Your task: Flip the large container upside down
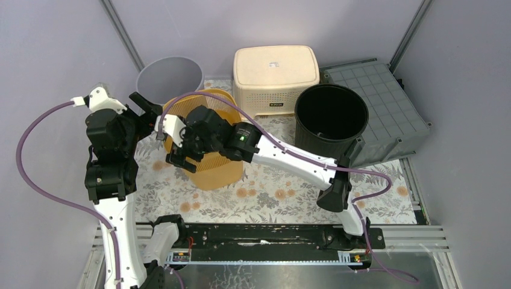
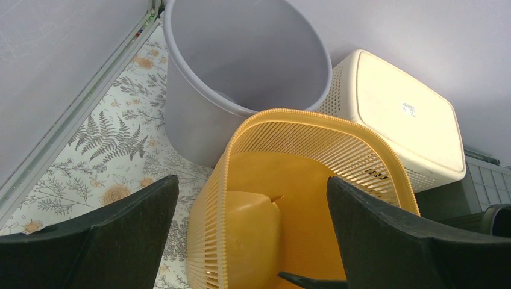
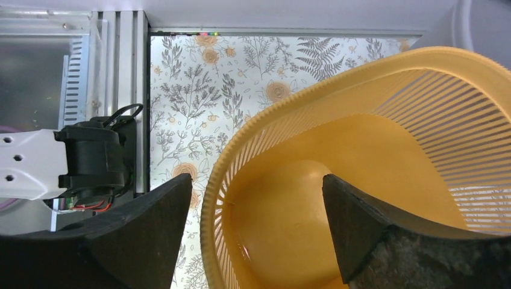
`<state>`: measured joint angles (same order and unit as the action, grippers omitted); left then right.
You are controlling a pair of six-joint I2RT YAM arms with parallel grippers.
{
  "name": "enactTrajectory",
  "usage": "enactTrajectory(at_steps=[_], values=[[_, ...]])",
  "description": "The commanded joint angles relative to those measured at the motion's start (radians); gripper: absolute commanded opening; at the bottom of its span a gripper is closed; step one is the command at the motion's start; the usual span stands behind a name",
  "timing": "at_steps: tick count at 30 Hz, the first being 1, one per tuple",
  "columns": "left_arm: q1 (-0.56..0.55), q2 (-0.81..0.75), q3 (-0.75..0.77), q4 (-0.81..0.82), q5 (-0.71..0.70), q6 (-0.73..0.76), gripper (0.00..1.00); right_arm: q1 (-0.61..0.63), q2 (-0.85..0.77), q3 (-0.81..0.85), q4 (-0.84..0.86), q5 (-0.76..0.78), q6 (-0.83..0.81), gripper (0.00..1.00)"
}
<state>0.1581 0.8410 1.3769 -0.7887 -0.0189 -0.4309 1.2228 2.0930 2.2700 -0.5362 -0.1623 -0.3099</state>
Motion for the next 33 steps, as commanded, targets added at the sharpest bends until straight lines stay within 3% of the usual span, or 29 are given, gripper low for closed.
enactTrajectory(at_steps=[1, 6, 13, 19, 25, 33], values=[[0.005, -0.010, -0.011, 0.015, -0.009, 0.016, 1.00, 0.003, -0.146, -0.013, 0.076, -0.023, 0.040, 0.88], [0.005, -0.006, -0.013, 0.023, 0.004, 0.013, 1.00, 0.015, -0.335, -0.172, 0.092, 0.010, 0.100, 0.94], [0.005, 0.025, 0.016, 0.016, 0.049, 0.022, 1.00, 0.030, -0.700, -0.591, 0.121, 0.166, 0.244, 0.94], [0.006, 0.066, 0.080, 0.012, 0.143, 0.010, 1.00, 0.028, -0.876, -0.985, 0.124, 0.358, 0.442, 0.93], [0.004, 0.094, 0.085, 0.031, 0.211, -0.005, 1.00, -0.004, -0.842, -1.198, 0.291, 0.337, 0.590, 0.93], [0.004, 0.089, 0.082, 0.039, 0.233, -0.018, 1.00, -0.133, -0.580, -1.199, 0.551, 0.288, 0.691, 0.93]])
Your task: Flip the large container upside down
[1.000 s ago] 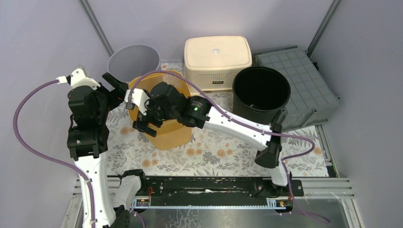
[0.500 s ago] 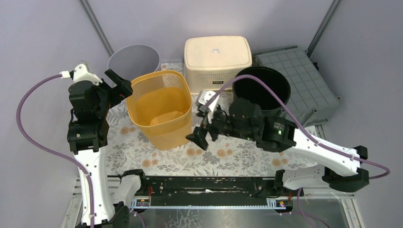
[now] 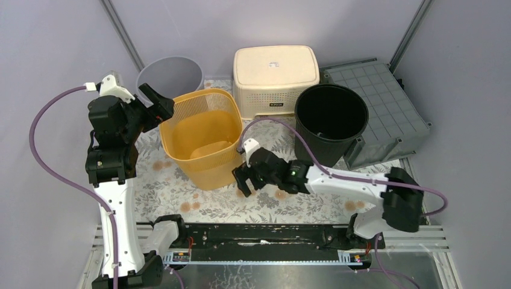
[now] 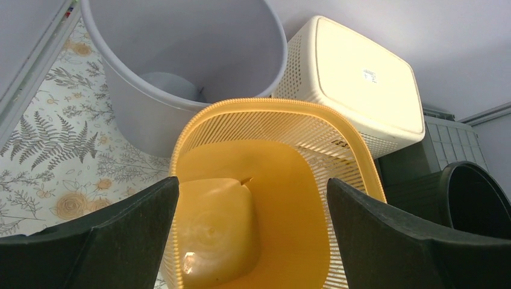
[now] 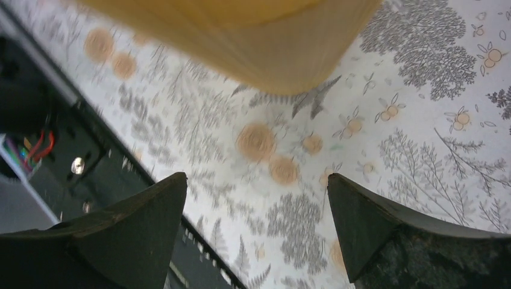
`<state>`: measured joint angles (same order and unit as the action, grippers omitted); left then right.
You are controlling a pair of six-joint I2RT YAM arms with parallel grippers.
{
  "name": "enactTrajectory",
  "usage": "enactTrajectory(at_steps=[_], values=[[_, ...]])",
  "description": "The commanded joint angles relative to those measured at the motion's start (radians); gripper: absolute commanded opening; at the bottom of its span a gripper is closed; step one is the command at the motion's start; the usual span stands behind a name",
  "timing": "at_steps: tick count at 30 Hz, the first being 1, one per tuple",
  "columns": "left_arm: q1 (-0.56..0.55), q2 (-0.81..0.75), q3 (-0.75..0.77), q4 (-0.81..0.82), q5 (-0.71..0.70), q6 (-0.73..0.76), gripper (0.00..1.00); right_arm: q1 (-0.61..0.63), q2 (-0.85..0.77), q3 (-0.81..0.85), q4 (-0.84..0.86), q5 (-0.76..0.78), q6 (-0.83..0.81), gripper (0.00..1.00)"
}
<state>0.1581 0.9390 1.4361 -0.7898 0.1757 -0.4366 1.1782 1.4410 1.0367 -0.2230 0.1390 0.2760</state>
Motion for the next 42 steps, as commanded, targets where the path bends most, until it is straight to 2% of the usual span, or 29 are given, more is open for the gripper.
enactTrajectory(at_steps=[1, 9, 15, 25, 29, 36, 42], values=[[0.004, -0.008, 0.027, 0.042, 0.041, -0.019, 1.00, -0.104, 0.113, 0.044, 0.286, -0.022, 0.122, 0.93], [0.004, -0.008, 0.036, 0.079, 0.070, -0.063, 1.00, -0.122, 0.417, 0.241, 0.477, 0.033, 0.343, 0.95], [0.004, -0.005, 0.027, 0.086, 0.078, -0.060, 1.00, -0.154, 0.605, 0.416, 0.488, 0.070, 0.441, 0.96], [0.004, -0.003, -0.037, 0.142, 0.110, -0.065, 1.00, -0.242, 0.830, 0.683, 0.492, -0.133, 0.399, 0.96], [0.004, -0.005, -0.036, 0.144, 0.130, -0.063, 1.00, -0.264, 0.788, 0.632, 0.463, -0.224, 0.327, 0.96], [-0.036, -0.016, -0.055, 0.162, 0.170, -0.079, 1.00, -0.259, 0.485, 0.464, 0.202, -0.391, 0.161, 0.97], [-0.113, -0.021, -0.062, 0.185, 0.220, -0.097, 1.00, -0.151, 0.217, 0.377, -0.035, -0.368, 0.109, 0.98]])
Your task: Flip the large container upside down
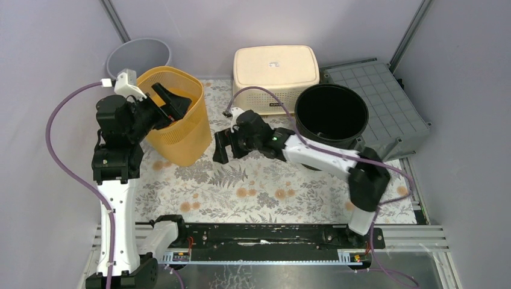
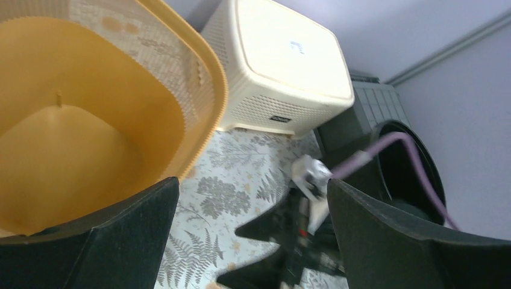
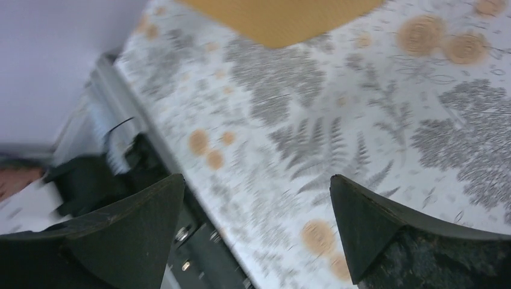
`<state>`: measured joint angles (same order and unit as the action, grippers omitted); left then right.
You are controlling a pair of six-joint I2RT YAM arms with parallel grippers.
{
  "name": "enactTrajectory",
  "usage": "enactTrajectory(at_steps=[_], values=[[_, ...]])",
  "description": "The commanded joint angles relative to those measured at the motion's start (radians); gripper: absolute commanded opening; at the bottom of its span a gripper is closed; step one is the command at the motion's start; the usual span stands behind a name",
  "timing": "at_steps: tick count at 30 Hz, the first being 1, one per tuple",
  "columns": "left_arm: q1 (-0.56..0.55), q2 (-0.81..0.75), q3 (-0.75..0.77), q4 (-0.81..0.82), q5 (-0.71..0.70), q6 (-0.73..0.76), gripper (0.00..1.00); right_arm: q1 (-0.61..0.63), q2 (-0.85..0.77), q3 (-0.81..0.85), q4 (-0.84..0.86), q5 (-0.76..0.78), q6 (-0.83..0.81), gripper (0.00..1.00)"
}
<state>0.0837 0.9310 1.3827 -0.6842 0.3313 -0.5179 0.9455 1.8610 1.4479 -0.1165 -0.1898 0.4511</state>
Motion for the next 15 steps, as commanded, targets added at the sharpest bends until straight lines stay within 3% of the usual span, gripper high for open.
enactTrajectory(at_steps=[1, 7, 15], values=[[-0.048, -0.016, -0.009, 0.082, 0.072, -0.018, 1.00, 0.102, -0.249, -0.057, -0.151, -0.036, -0.050, 0.99], [-0.101, -0.015, 0.019, 0.073, 0.084, -0.010, 1.00, 0.183, -0.468, -0.179, -0.200, 0.000, 0.062, 0.99], [-0.148, 0.013, 0.055, 0.023, 0.033, 0.031, 1.00, 0.201, -0.656, -0.260, -0.240, 0.046, 0.124, 0.99]])
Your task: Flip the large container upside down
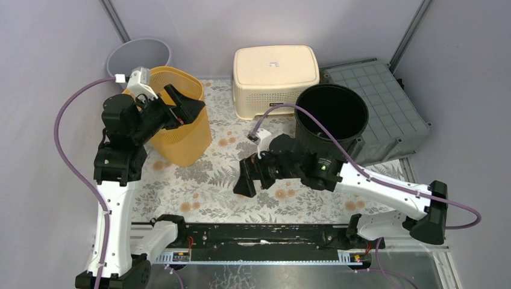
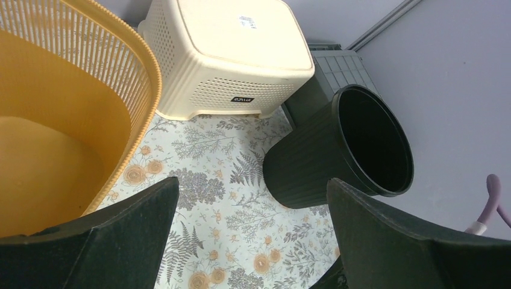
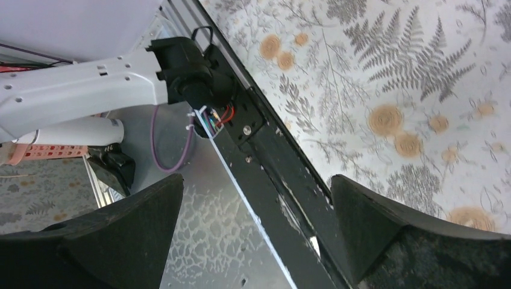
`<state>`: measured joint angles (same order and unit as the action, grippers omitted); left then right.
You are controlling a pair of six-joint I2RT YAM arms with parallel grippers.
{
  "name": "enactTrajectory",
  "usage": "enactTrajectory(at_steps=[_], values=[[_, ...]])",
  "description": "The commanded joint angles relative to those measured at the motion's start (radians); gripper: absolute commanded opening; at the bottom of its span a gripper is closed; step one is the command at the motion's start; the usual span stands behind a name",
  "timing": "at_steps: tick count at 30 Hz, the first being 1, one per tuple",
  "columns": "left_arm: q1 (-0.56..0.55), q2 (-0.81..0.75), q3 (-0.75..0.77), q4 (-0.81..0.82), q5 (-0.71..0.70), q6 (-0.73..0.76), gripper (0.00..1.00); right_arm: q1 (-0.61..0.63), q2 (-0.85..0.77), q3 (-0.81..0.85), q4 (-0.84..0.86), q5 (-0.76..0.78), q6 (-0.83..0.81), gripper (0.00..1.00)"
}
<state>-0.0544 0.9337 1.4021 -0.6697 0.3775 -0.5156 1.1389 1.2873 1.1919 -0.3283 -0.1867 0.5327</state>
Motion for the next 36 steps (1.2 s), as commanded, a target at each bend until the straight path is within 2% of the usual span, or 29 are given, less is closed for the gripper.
enactTrajectory(at_steps=[1, 5, 9, 13, 16, 19, 23, 26, 29, 36], values=[[-0.011, 0.020, 0.040, 0.004, -0.013, 0.030, 1.00, 0.008, -0.094, 0.010, -0.040, 0.047, 0.041, 0.99], [-0.011, 0.073, 0.060, -0.008, -0.016, 0.008, 1.00, 0.007, -0.088, 0.139, -0.148, 0.054, -0.002, 0.99], [-0.011, 0.102, 0.041, 0.052, 0.006, -0.061, 1.00, 0.000, -0.033, 0.310, -0.290, 0.054, -0.058, 0.99], [-0.011, 0.141, 0.044, 0.058, 0.022, -0.057, 1.00, -0.083, 0.020, 0.421, -0.350, -0.044, -0.086, 0.99], [-0.010, 0.146, 0.043, 0.055, 0.019, -0.041, 1.00, -0.184, 0.038, 0.420, -0.300, -0.169, -0.076, 0.99], [-0.011, 0.139, 0.049, 0.028, 0.022, -0.035, 1.00, -0.215, 0.076, 0.423, -0.269, -0.244, -0.080, 0.99], [-0.010, 0.060, -0.028, 0.055, 0.022, -0.068, 1.00, -0.215, 0.126, 0.407, -0.249, -0.268, -0.064, 0.99], [-0.011, -0.036, -0.120, 0.094, 0.019, -0.093, 1.00, -0.215, 0.079, 0.282, -0.135, -0.275, 0.017, 0.99], [-0.011, -0.080, -0.123, 0.024, 0.012, -0.088, 1.00, -0.215, 0.003, 0.156, -0.007, -0.271, 0.080, 0.99], [-0.010, -0.224, -0.204, -0.052, 0.010, -0.104, 1.00, -0.215, -0.039, 0.163, -0.069, -0.270, 0.093, 0.99]])
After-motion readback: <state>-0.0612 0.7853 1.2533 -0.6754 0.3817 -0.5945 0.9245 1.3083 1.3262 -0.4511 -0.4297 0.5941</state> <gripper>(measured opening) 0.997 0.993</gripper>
